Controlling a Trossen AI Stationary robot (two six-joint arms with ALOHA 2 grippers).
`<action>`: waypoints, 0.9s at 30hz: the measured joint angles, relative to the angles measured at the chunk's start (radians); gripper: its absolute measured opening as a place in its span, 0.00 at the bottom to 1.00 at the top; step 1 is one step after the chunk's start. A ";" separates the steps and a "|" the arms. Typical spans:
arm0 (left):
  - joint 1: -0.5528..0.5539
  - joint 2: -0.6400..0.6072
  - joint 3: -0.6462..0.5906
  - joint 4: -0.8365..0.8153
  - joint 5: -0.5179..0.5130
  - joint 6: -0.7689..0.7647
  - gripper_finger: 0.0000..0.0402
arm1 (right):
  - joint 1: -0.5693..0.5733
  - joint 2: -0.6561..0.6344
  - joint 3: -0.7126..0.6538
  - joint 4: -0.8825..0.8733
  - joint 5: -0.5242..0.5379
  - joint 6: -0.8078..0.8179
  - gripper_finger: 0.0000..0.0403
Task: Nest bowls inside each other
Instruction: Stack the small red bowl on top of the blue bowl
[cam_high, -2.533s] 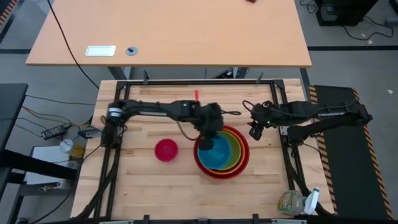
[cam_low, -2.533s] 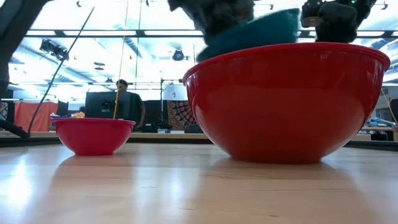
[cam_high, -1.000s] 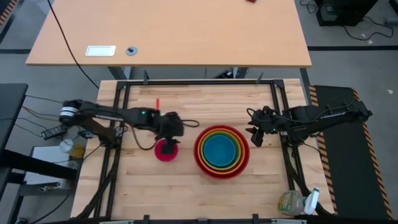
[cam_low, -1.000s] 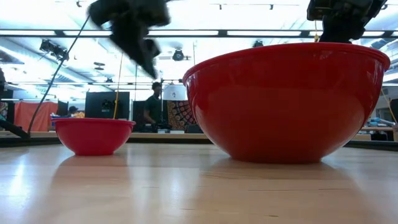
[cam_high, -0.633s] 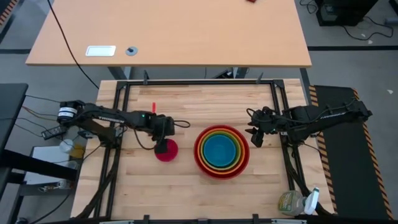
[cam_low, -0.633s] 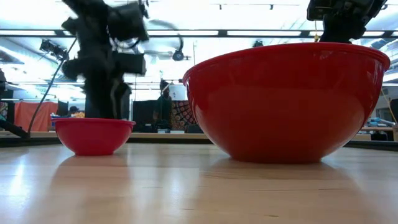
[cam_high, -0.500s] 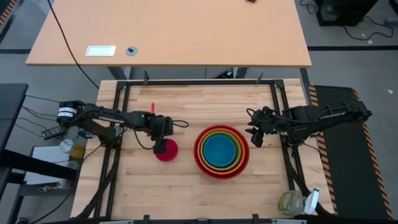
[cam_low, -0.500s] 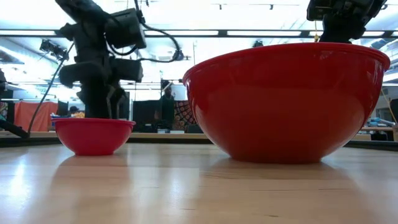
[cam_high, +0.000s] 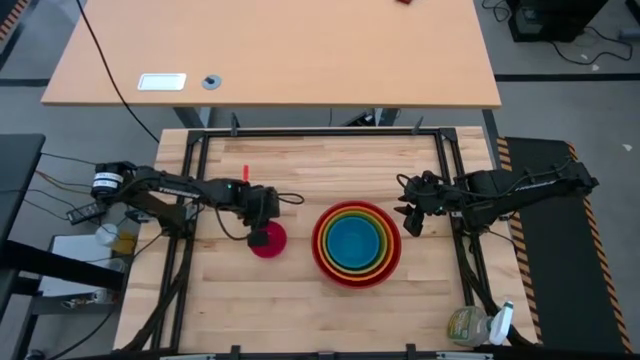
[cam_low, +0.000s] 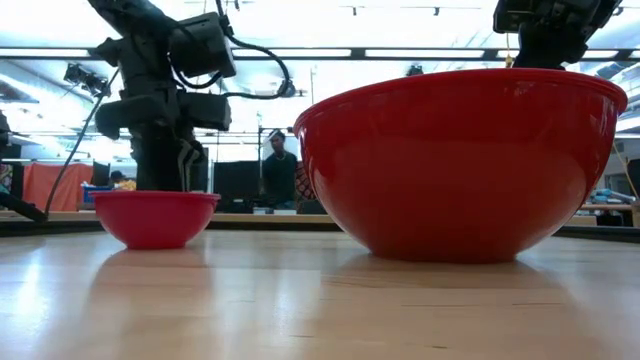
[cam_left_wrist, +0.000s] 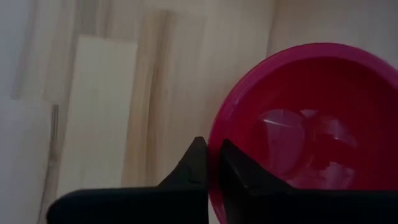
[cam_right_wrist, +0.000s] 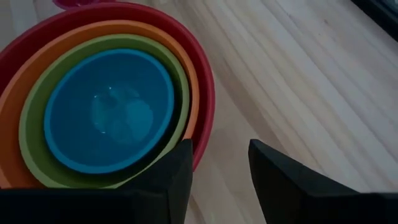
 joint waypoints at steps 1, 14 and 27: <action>0.000 0.000 0.009 -0.002 -0.001 0.000 0.03 | 0.000 0.000 0.000 0.000 0.000 0.000 0.41; 0.011 0.054 0.372 0.142 0.398 0.055 0.02 | 0.000 0.000 0.000 0.012 0.030 -0.004 0.41; 0.008 0.535 0.863 0.066 0.184 -0.026 0.02 | 0.000 0.000 0.000 0.060 0.075 -0.034 0.41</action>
